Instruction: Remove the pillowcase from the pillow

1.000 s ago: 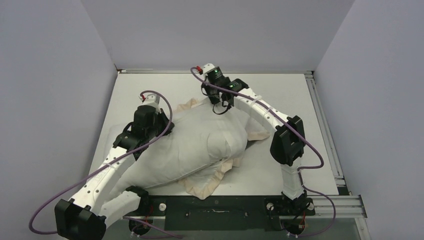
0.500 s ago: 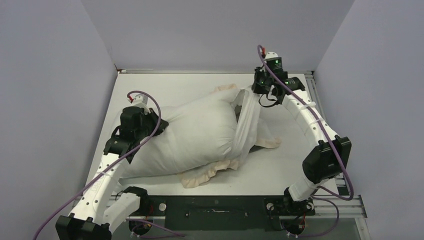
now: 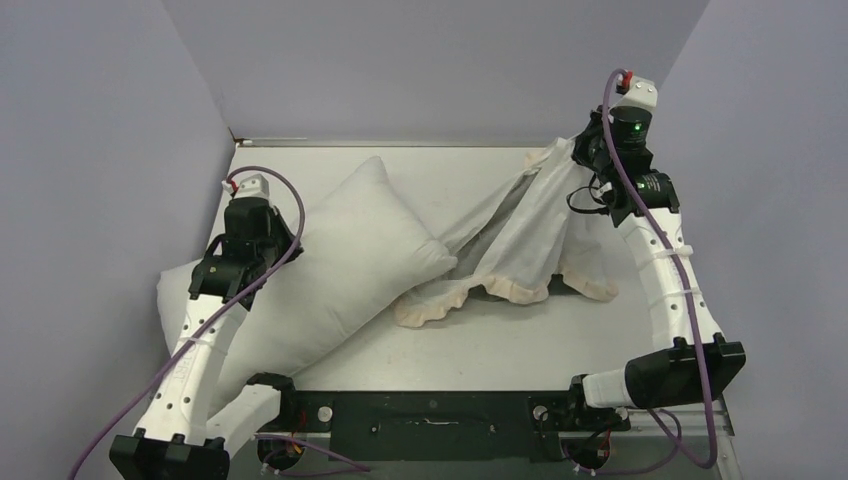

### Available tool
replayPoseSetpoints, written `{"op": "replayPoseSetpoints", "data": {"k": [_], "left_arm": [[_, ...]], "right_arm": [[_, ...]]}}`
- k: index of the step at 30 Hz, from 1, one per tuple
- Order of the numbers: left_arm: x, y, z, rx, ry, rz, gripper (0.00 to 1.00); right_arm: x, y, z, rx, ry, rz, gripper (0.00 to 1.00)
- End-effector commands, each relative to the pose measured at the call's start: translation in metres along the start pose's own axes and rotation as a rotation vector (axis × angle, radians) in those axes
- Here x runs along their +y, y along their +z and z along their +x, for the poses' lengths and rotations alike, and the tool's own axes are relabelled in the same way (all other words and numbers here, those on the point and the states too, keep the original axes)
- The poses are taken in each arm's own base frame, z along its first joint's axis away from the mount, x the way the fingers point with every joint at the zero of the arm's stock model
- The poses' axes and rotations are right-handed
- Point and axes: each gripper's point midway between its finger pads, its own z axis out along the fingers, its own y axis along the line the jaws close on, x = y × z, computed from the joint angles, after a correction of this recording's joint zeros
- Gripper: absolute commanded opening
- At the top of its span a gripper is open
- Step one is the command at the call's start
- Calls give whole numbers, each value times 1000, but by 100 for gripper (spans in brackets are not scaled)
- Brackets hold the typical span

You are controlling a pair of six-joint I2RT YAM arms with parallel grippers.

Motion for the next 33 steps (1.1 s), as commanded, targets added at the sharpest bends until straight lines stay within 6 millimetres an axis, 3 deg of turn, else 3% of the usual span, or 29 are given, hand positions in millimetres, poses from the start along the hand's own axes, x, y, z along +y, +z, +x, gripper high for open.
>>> {"op": "replayPoseSetpoints", "data": {"k": [1,5,8,10,14,18,21,30,33], "left_arm": [[4,-15,-41,-109,10,-62,0],[8,-11,-58,-159,8,-114,0],[11,-4,-61,-163,17,-139,0],[9,0,-58,-150,19,-127,0],[-3,8,-44,-106,3,-56,0],[-6,11,-33,-81,-5,-21,0],[-5,9,-30,-79,8,-19,4],[-9,-25,-29,-139,6,66,54],[-9,-37,-20,-154,-8,106,67]], "right_arm": [[13,-31,-54,-188,51,-73,5],[20,-60,-73,-252,63,-129,5],[28,-84,-81,-306,68,-185,5],[36,-93,-79,-313,71,-226,5],[82,-107,-52,-261,31,-439,5],[109,-113,-3,-110,-5,-604,5],[105,-113,42,-2,-6,-627,5],[76,-102,209,421,30,-596,10],[73,-106,252,556,32,-615,13]]}}
